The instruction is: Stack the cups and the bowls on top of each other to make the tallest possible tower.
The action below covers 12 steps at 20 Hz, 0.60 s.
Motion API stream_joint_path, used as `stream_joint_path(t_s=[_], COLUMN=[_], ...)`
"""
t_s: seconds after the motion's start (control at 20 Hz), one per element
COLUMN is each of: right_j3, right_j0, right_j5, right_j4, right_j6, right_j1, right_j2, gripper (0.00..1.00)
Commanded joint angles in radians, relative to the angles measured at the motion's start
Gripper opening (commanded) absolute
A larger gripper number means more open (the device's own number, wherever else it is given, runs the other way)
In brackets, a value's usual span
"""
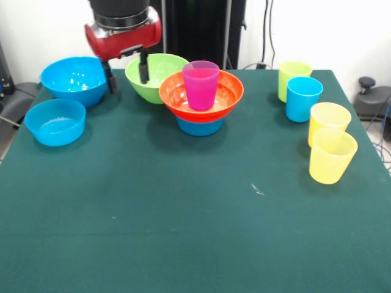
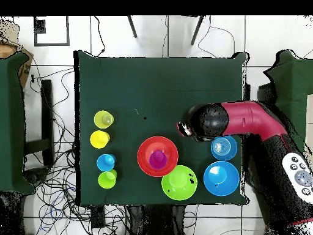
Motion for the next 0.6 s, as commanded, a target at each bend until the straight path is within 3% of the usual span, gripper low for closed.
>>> stream_joint_path(t_s=[0.05,0.6], right_j3=[-0.006,0.001], right_j0=[0.017,0.029], right_j5=[0.086,0.122], right_j4=[-0.110,-0.142], right_j6=[-0.342,-0.377], right_j1=[0.046,0.060], right_j2=[0.038,0.033], gripper=[1.00,1.00])
